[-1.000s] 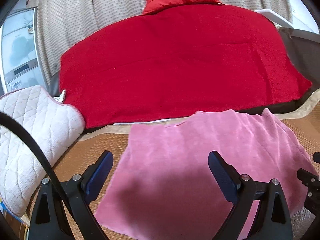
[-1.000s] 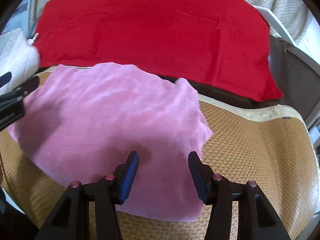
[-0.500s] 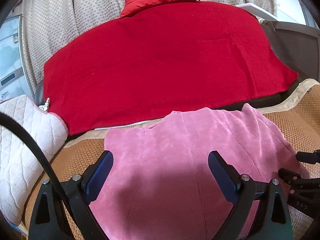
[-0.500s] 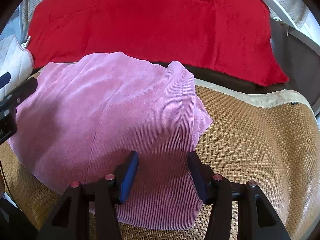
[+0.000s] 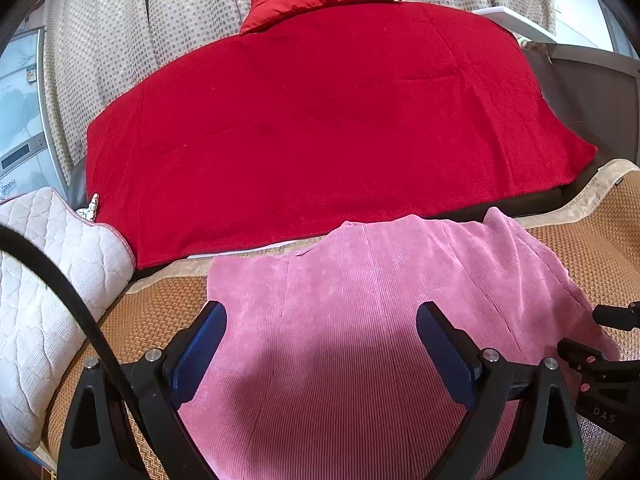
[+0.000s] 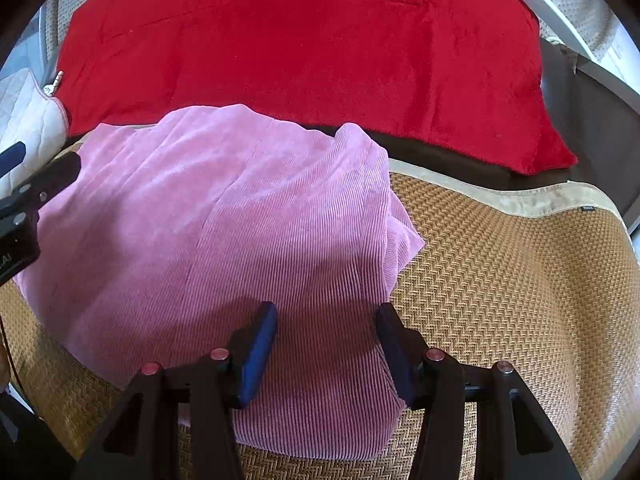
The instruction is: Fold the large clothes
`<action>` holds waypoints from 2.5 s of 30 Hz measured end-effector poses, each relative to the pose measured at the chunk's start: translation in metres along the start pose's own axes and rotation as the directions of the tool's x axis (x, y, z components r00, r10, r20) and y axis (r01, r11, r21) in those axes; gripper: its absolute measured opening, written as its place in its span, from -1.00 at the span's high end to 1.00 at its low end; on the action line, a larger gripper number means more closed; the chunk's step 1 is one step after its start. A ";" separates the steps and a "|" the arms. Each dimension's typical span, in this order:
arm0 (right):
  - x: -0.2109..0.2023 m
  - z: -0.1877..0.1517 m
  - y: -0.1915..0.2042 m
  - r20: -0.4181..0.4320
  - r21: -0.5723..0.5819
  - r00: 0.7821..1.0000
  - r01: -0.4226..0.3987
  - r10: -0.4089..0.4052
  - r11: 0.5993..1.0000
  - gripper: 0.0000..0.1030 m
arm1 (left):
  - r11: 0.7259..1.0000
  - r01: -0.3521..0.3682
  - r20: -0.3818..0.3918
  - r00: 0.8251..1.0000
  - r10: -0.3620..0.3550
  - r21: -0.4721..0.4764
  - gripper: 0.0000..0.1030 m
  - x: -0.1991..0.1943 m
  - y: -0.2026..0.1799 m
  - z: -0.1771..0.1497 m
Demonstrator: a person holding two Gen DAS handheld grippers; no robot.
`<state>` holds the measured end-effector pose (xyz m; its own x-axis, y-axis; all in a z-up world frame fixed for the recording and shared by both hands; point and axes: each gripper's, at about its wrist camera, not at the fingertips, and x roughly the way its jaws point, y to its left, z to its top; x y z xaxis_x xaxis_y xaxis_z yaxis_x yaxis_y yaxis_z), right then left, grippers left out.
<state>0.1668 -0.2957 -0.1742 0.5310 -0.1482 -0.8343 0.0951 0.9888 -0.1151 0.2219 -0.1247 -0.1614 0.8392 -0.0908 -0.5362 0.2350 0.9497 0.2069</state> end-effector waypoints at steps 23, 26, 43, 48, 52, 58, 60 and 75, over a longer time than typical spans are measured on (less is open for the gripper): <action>-0.001 -0.001 0.002 0.001 -0.009 1.000 0.009 -0.009 1.000 -0.09 | 1.000 0.000 0.008 1.000 0.000 -0.004 -0.87 -0.002 0.002 0.001; -0.001 -0.001 0.002 0.001 -0.008 1.000 0.009 -0.009 1.000 -0.09 | 1.000 0.000 0.010 1.000 0.000 -0.005 -0.87 -0.002 0.002 0.001; -0.001 -0.002 0.002 0.001 -0.010 1.000 0.013 -0.013 1.000 -0.09 | 1.000 0.003 0.013 1.000 -0.003 -0.005 -0.87 -0.004 0.002 0.001; -0.001 -0.002 0.003 0.002 -0.014 1.000 0.017 -0.017 1.000 -0.09 | 1.000 0.001 0.015 1.000 -0.001 -0.007 -0.87 -0.004 0.001 0.001; -0.001 -0.002 0.003 0.002 -0.015 1.000 0.018 -0.018 1.000 -0.09 | 1.000 0.000 0.016 1.000 0.000 -0.008 -0.87 -0.004 0.002 0.001; 0.002 -0.003 0.003 0.000 -0.022 1.000 0.023 -0.023 1.000 -0.09 | 1.000 0.003 0.009 1.000 -0.003 -0.005 -0.87 -0.005 0.003 0.003; 0.003 -0.003 0.004 -0.004 -0.022 1.000 0.023 -0.023 0.999 -0.09 | 1.000 0.018 -0.005 1.000 -0.018 -0.015 -0.87 -0.005 0.009 0.003; -0.017 0.004 0.002 0.071 0.072 0.995 -0.078 0.073 0.994 -0.08 | 0.922 -0.147 -0.220 0.973 0.070 -0.357 -0.87 -0.003 0.159 -0.045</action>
<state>0.1614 -0.2912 -0.1581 0.5948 -0.0763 -0.8002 0.1132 0.9935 -0.0106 0.2344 0.0404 -0.1633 0.7250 0.0444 -0.6873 -0.0820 0.9964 -0.0221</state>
